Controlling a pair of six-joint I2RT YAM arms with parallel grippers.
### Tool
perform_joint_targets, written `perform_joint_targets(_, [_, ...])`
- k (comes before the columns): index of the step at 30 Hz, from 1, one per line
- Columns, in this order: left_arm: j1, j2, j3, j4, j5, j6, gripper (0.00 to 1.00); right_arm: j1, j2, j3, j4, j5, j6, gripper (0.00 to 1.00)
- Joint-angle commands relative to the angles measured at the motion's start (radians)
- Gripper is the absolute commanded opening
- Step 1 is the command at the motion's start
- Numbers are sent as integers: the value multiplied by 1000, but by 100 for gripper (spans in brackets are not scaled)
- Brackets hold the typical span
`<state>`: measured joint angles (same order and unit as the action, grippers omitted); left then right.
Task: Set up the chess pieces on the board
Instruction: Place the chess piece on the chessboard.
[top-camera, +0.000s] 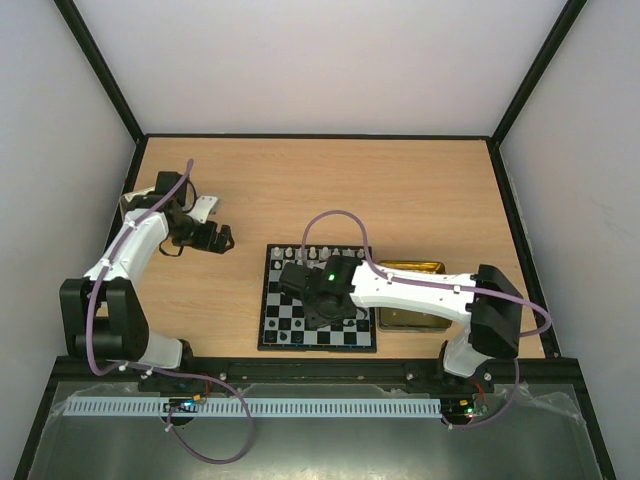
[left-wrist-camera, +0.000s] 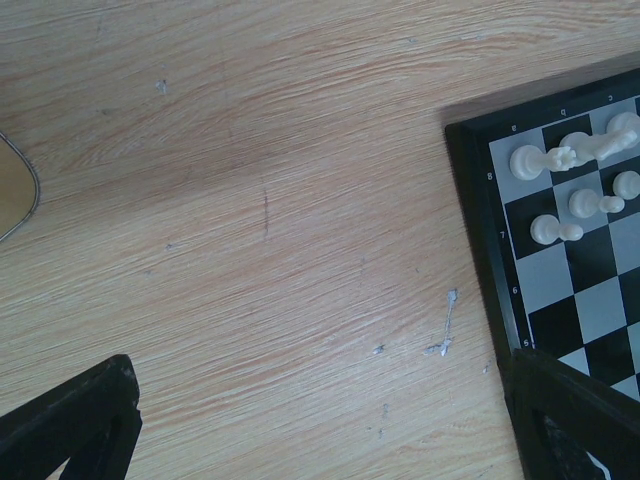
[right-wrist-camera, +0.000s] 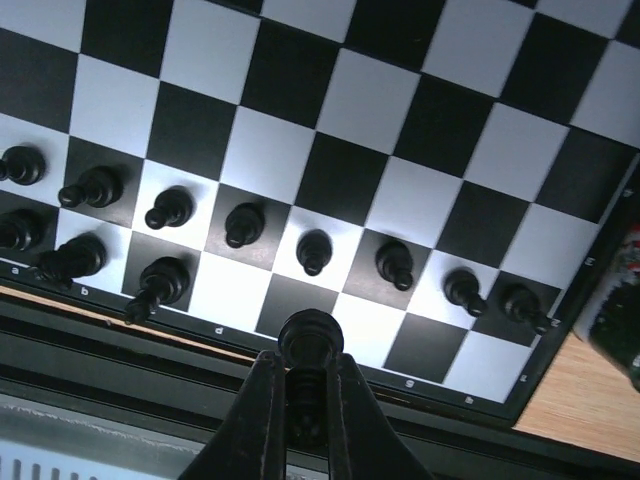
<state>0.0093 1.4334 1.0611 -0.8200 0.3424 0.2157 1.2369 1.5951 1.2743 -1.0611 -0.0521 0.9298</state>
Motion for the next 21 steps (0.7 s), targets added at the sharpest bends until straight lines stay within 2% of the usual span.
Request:
perform_joint_targets(1, [-4,-29,-2,2,10,-10,99,17,33,39,42,-34,-2,2])
perform_joint_targets(11, [-3,-44,-7,8,3,-12,99,50,129,36,107,-62,-13,2])
perform_joint_targets(21, [-3,-56,-9,12,-2,-15,99,50,144,5,114,-63,5,2])
